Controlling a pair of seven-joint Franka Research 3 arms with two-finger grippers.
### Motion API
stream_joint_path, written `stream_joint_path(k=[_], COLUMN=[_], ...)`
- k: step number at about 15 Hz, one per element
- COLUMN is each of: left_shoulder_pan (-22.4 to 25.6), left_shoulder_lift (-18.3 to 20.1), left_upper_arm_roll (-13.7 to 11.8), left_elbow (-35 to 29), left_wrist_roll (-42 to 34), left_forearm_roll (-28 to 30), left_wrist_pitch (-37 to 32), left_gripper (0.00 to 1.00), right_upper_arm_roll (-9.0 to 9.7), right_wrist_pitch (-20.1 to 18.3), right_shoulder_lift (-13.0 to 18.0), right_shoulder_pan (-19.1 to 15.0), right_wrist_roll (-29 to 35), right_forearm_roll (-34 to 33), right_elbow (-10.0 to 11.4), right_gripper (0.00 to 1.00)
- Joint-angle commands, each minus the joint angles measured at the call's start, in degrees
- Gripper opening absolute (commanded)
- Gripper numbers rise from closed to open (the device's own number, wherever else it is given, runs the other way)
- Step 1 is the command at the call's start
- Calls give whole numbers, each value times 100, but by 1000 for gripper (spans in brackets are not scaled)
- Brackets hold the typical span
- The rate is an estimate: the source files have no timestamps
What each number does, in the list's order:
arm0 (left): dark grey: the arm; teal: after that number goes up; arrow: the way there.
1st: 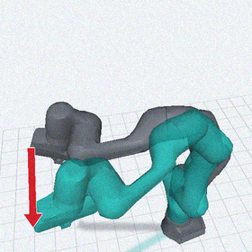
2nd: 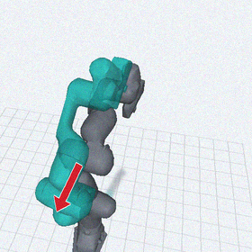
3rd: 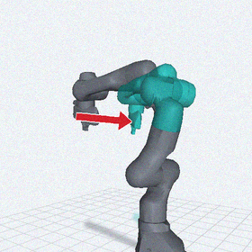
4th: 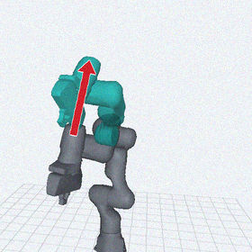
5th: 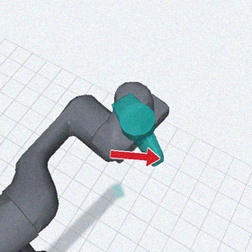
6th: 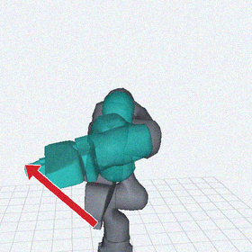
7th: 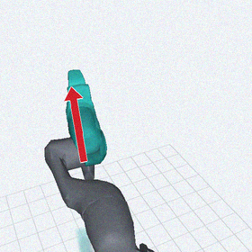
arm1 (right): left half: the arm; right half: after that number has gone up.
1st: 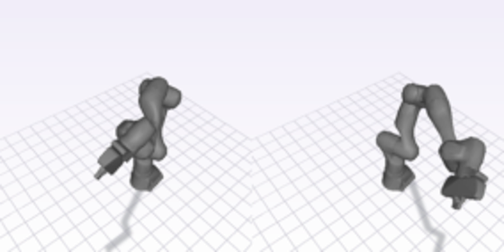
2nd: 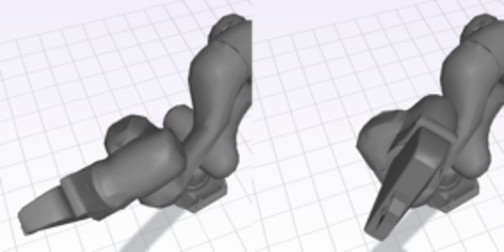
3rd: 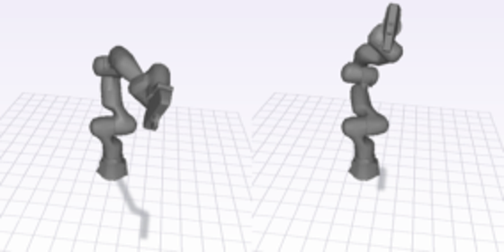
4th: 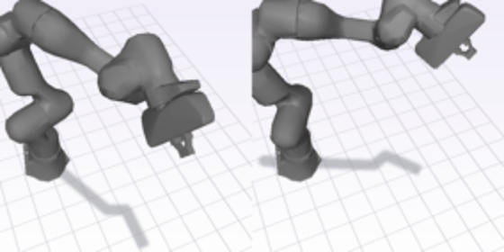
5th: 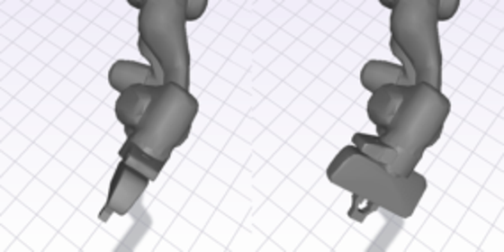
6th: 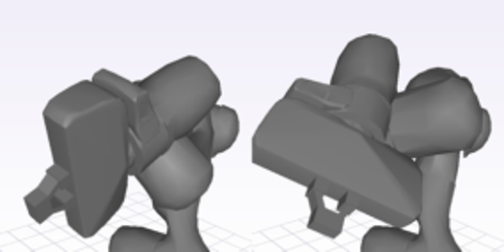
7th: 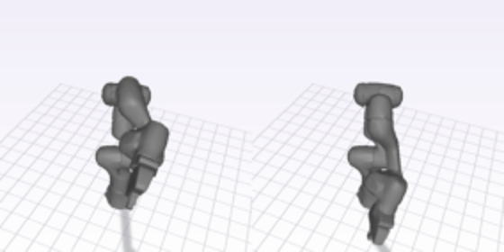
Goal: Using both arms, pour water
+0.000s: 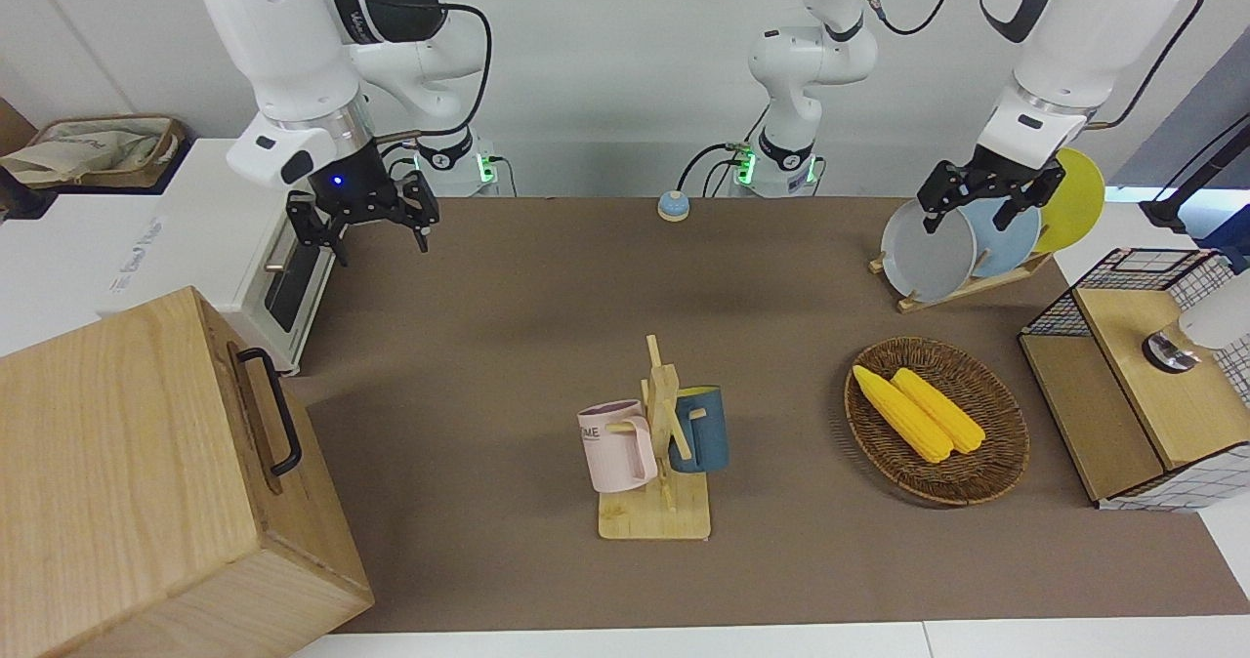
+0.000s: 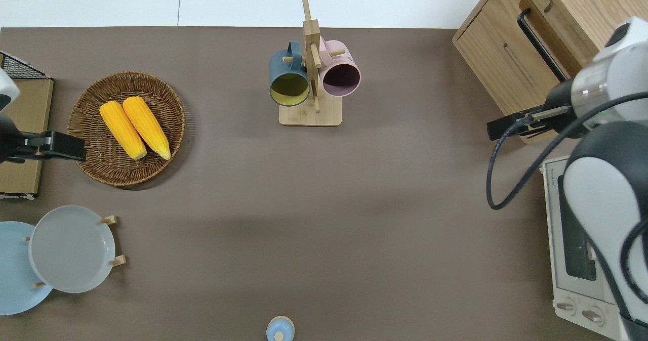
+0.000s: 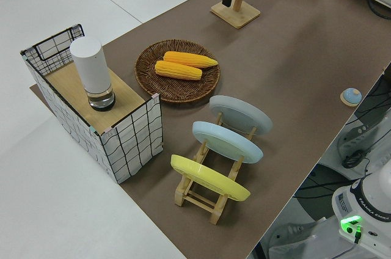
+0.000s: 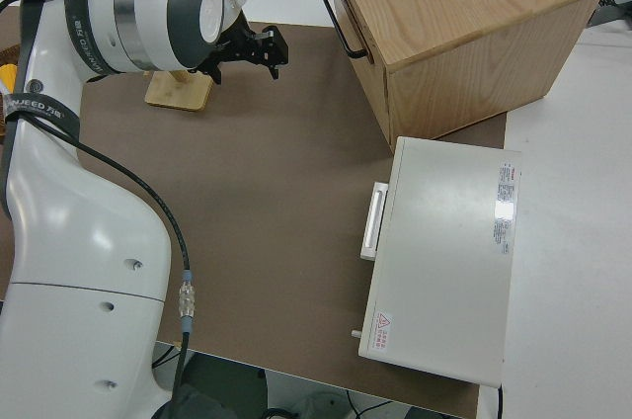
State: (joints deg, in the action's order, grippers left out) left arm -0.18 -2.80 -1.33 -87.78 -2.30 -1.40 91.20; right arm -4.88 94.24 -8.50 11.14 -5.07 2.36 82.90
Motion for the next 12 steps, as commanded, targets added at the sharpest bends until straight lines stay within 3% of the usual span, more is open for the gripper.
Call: stream_joint_path(k=[1,6,10,12], left_shoulder_pan=[385,1527,2257,2722], left_shoulder_lift=[-45,-203,-335,-405], left_upper_arm_roll=[-43,-43,-43,-61], left_elbow=[-11,15,15,15], left_wrist_roll=[-550,-2193,-3038,-3616], left_forearm_roll=[-106,-71,17,401], left_wrist_pitch=[249,565,934,1275], left_gripper=[1000,1000,1000,1000], right_upper_arm_roll=[-22,-22,75,145], right_wrist_pitch=[409,1340,2272,2746], right_shoulder_lift=[-335,-950,-1381,-1575], right_shoulder_pan=[327,872,1013,1013], right_wrist_roll=[84,463,463,428], right_forearm_roll=[246,317,370,353], right_elbow=[68,77,68,68], right_gripper=[992,992,992,992])
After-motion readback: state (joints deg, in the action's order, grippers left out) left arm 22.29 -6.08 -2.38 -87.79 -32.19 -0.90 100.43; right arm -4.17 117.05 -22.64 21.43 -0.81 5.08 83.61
